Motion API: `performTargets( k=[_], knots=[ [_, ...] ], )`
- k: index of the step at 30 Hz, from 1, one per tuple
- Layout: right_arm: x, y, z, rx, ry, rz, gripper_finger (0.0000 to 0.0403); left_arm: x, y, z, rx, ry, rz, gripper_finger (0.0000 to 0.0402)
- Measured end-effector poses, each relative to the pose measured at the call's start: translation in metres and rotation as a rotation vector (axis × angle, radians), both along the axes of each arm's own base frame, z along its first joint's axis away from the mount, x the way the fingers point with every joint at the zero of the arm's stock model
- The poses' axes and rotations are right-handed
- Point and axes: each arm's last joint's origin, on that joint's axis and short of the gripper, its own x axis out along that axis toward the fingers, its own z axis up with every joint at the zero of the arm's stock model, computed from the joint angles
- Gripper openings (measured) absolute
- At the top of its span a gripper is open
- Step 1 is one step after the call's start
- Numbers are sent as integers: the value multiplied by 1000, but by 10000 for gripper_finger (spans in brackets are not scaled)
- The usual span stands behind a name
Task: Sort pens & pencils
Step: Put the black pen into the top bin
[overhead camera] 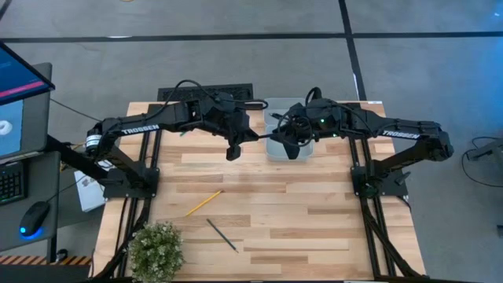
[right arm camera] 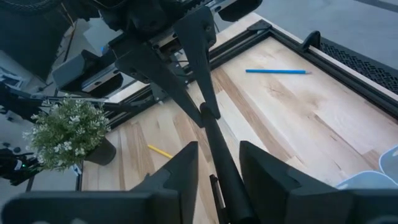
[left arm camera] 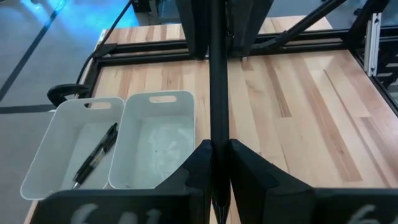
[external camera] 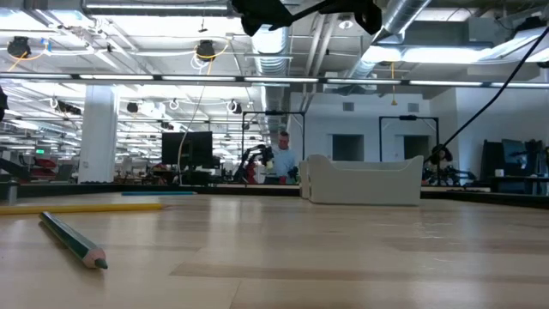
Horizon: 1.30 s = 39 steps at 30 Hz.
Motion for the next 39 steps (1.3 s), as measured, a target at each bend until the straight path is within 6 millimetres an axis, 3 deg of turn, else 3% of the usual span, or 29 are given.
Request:
performTargets(
  k=[6,18,25,39],
  knots=[
    [0,0,0,0,0,0,110,0,1,0,20,3,13,32],
    [0,0,0,0,0,-1,101,0,1,0,50,2,25,32],
    [0,0,0,-9,1,3,60,0,1,0,61,4,24,32],
    [0,0,0,-7,1,4,60,0,2,0,86,5,16,39]
  ],
)
